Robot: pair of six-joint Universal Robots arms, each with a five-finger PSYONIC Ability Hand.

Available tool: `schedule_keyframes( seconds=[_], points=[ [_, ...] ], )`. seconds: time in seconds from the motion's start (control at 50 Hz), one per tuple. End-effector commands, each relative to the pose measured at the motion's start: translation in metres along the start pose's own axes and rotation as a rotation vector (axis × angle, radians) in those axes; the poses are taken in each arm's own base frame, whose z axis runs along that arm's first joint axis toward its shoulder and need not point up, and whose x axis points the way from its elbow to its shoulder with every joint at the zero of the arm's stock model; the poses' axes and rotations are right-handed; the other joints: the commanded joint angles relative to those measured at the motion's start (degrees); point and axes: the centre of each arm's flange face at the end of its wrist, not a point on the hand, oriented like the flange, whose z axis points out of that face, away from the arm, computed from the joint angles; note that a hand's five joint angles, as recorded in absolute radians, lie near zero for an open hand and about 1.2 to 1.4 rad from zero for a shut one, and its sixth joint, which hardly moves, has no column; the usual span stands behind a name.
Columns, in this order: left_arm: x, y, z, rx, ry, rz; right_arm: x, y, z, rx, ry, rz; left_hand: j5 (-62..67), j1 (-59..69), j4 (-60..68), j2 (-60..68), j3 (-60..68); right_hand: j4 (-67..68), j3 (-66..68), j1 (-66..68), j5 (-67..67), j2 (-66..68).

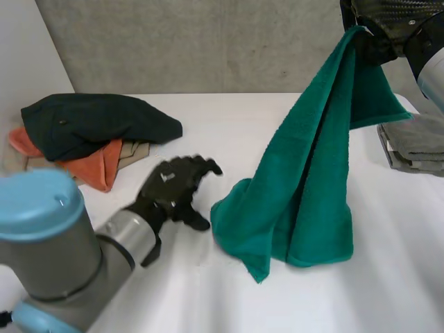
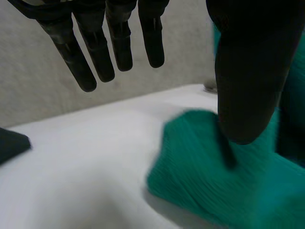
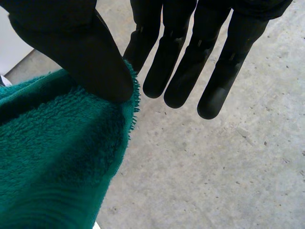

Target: Fold the laundry.

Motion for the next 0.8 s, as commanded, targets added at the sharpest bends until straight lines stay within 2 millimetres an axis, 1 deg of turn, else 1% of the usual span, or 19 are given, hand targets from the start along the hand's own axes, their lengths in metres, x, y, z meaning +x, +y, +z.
schedule_keyframes(
  seconds=[0.02, 0.06, 0.14, 0.16, 0.24, 0.26, 0.3, 0.32, 0.36, 0.38, 0.4, 0.44, 0.46, 0.52, 0.54, 0.6, 0.62, 0.72, 0.8],
  points=[
    [0.005, 0.030, 0.009, -0.052, 0.016, 0.009, -0.003, 0.008, -0.001, -0.027, -0.009, 0.003, -1.1, -2.9, -1.4, -2.1, -2.3, 11.3, 11.9, 16.1, 12.1, 12.7],
    [0.006, 0.035, 0.017, -0.057, 0.023, 0.011, -0.004, 0.013, -0.002, -0.044, -0.012, 0.007, -1.1, -2.9, -1.4, -2.1, -2.3, 11.3, 11.9, 16.1, 12.1, 12.7],
    [0.012, 0.046, 0.042, -0.050, 0.043, 0.019, -0.007, 0.016, -0.007, -0.057, -0.019, 0.010, -1.1, -2.9, -1.4, -2.1, -2.3, 11.3, 11.9, 16.1, 12.1, 12.7],
    [0.017, 0.052, 0.053, -0.059, 0.059, 0.018, -0.008, 0.017, -0.007, -0.061, -0.021, 0.011, -0.8, -2.6, -1.0, -1.7, -2.0, 11.3, 11.9, 16.1, 12.1, 12.7],
    [0.029, 0.063, 0.071, -0.068, 0.097, 0.012, -0.009, 0.019, -0.008, -0.066, -0.024, 0.012, 0.7, -1.1, 0.5, -0.2, -0.4, 11.3, 11.9, 16.1, 12.1, 12.7],
    [0.034, 0.072, 0.075, -0.099, 0.109, 0.014, -0.009, 0.019, -0.008, -0.065, -0.023, 0.012, 5.1, 3.3, 4.8, 4.1, 3.9, 11.3, 11.9, 16.1, 12.1, 12.7],
    [0.044, 0.079, 0.074, -0.137, 0.129, 0.018, -0.008, 0.019, -0.008, -0.062, -0.019, 0.011, 26.3, 24.6, 26.1, 25.4, 25.2, 11.3, 11.9, 16.1, 12.1, 12.7],
    [0.049, 0.082, 0.071, -0.159, 0.132, 0.025, -0.008, 0.018, -0.007, -0.061, -0.018, 0.010, 52.3, 50.5, 52.0, 51.3, 51.1, 11.3, 11.9, 16.1, 12.1, 12.7],
    [0.053, 0.081, 0.067, -0.168, 0.126, 0.029, -0.007, 0.018, -0.007, -0.059, -0.017, 0.008, 56.5, 54.8, 56.3, 55.6, 55.4, 11.3, 11.9, 16.1, 12.1, 12.7],
    [0.053, 0.077, 0.066, -0.162, 0.115, 0.032, -0.007, 0.017, -0.007, -0.057, -0.016, 0.004, 56.5, 54.8, 56.3, 55.6, 55.4, 11.3, 11.9, 16.1, 12.1, 12.7],
    [0.050, 0.059, 0.063, -0.127, 0.069, 0.032, -0.006, 0.017, -0.006, -0.057, -0.013, 0.000, 56.5, 54.8, 56.3, 55.6, 55.4, 11.3, 11.9, 16.1, 12.1, 12.7],
    [0.041, 0.036, 0.058, -0.069, -0.002, 0.031, -0.002, 0.018, -0.005, -0.058, -0.004, -0.014, 56.5, 54.8, 56.3, 55.6, 55.4, 11.3, 11.9, 16.1, 12.1, 12.7],
    [0.025, 0.014, 0.051, -0.017, -0.088, 0.038, 0.005, 0.021, -0.004, -0.068, 0.008, -0.035, 56.5, 54.8, 56.3, 55.6, 55.4, 11.3, 11.9, 16.1, 12.1, 12.7],
    [0.002, -0.018, 0.042, 0.055, -0.184, 0.036, 0.017, 0.029, -0.004, -0.101, 0.035, -0.085, 56.5, 54.8, 56.3, 55.6, 55.4, 11.3, 11.9, 16.1, 12.1, 12.7],
    [-0.010, -0.042, 0.033, 0.102, -0.213, 0.045, 0.024, 0.034, -0.004, -0.129, 0.045, -0.120, 56.5, 54.8, 56.3, 55.6, 55.4, 11.3, 11.9, 16.1, 12.1, 12.7],
    [-0.020, -0.071, 0.016, 0.142, -0.222, 0.079, 0.030, 0.042, -0.009, -0.202, 0.031, -0.183, 56.5, 54.8, 56.3, 55.6, 55.4, 11.3, 11.9, 16.1, 12.1, 12.7],
    [-0.021, -0.085, 0.004, 0.145, -0.202, 0.110, 0.031, 0.044, -0.011, -0.220, 0.024, -0.201, 56.5, 54.8, 56.3, 55.6, 55.4, 11.3, 11.9, 16.1, 12.1, 12.7],
    [-0.017, -0.101, -0.020, 0.094, -0.114, 0.168, 0.034, 0.055, -0.022, -0.339, -0.033, -0.292, 56.5, 54.8, 56.3, 55.6, 55.4, 11.3, 11.9, 16.1, 12.1, 12.7],
    [-0.026, -0.108, -0.024, 0.090, -0.123, 0.168, 0.021, 0.065, -0.036, -0.430, -0.131, -0.330, 56.5, 54.8, 56.3, 55.6, 55.4, 11.3, 11.9, 16.1, 12.1, 12.7]
  ],
)
